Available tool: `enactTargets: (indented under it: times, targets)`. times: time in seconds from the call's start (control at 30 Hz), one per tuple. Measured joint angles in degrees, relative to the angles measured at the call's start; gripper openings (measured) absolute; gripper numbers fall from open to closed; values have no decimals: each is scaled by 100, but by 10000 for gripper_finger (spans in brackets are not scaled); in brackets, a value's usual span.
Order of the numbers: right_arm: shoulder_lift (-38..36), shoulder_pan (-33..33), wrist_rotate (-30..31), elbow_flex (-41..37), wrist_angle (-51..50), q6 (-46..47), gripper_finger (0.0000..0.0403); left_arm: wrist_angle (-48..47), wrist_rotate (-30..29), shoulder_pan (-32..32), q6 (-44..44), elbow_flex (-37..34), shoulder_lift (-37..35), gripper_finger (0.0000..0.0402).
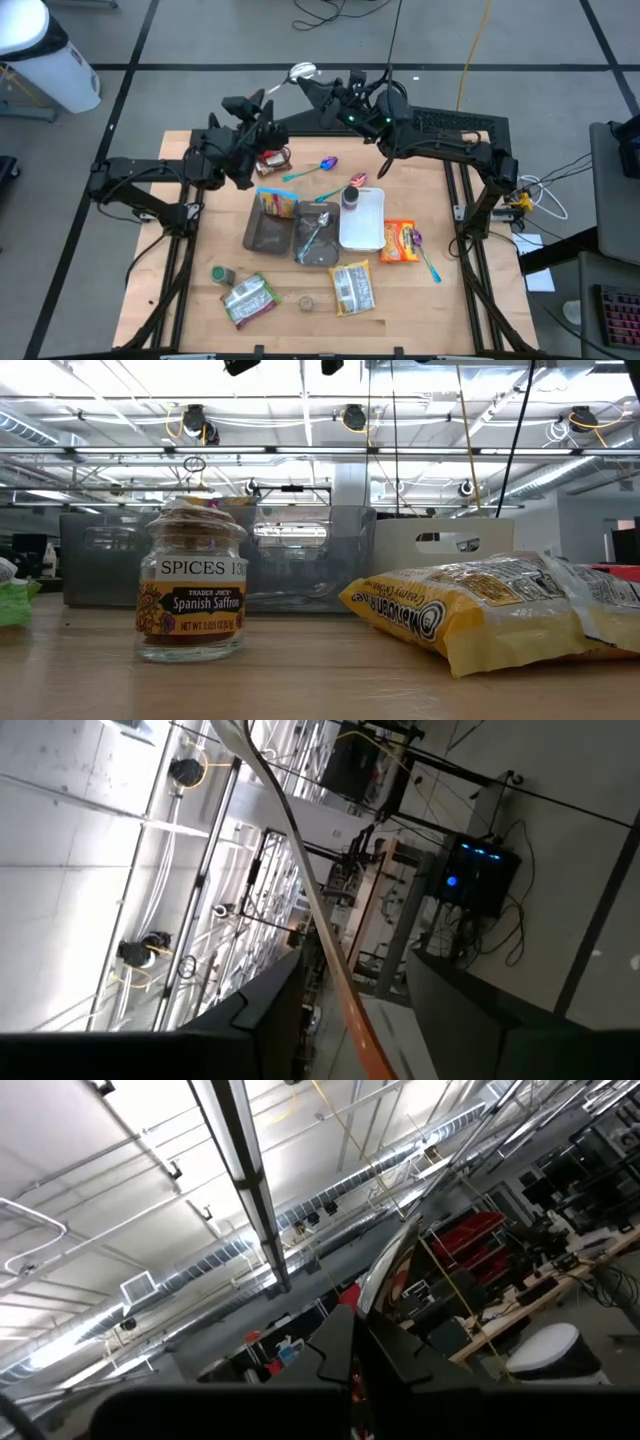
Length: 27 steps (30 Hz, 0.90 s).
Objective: Pick & Place Food Item
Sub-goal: Put the orange spoon into the right gray bin
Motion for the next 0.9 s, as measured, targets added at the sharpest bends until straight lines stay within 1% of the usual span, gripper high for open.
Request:
enactTargets:
  times: [0.3, 0.57, 0.67, 0.9]
  targets:
    - [0, 4, -42, 0, 317, -130, 0, 28, -11, 241, -104, 0, 19, 189]
    - [0, 2, -165, 0, 294, -95, 0, 161, -131, 387, -81, 0, 180, 182]
    - [0, 0, -173, -2, 295, -95, 0, 163, -172, 436, -80, 0, 247, 161]
    - [0, -75, -188, -7, 275, -68, 0, 283, -175, 434, -104, 0, 275, 90]
